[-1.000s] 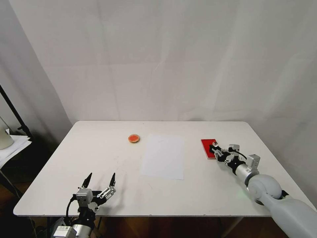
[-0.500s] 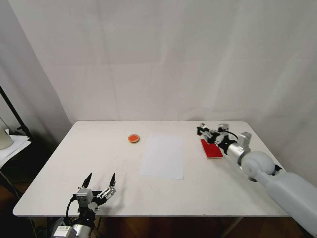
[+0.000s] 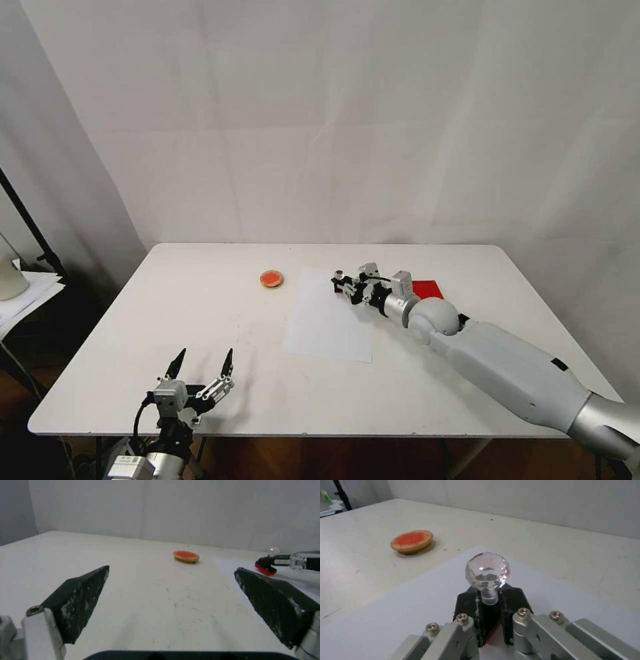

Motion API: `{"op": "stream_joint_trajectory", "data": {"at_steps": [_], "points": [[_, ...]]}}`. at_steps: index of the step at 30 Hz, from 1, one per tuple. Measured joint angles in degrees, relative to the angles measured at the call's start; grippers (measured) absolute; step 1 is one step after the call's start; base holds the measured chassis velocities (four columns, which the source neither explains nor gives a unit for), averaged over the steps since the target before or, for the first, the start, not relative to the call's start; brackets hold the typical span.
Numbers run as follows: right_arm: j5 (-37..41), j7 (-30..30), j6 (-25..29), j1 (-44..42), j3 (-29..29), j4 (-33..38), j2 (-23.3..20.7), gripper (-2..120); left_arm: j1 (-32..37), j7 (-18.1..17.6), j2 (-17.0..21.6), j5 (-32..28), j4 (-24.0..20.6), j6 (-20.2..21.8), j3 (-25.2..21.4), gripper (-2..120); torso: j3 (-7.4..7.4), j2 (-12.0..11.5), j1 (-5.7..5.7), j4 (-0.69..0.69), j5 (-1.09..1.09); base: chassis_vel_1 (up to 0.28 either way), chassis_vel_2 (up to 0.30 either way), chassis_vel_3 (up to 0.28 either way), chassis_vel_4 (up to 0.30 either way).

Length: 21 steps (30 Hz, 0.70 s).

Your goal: Pick up the stamp from the ink pad and place it onto another ink pad.

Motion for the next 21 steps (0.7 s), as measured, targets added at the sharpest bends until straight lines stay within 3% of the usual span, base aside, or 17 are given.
{"op": "stream_joint_trajectory", "data": {"at_steps": [12, 21], "points": [[0.07, -0.03, 0.06, -0.98, 0.31, -0.45, 0.43, 9, 0.01, 0.00, 0.00, 0.00, 0.00, 0.00, 0.00, 100, -0.01, 0.01, -0.01, 0.01, 0.00, 0.000, 0.000, 0.000, 0.000], [3.16, -0.03, -0.23, 6.07, -2.42, 1.64, 1.14, 9, 0.00, 0.00, 0.00, 0.00, 0.00, 0.00, 0.00, 100, 0.00, 0.01, -0.01, 0.00, -0.02, 0.000, 0.000, 0.000, 0.000]]}}
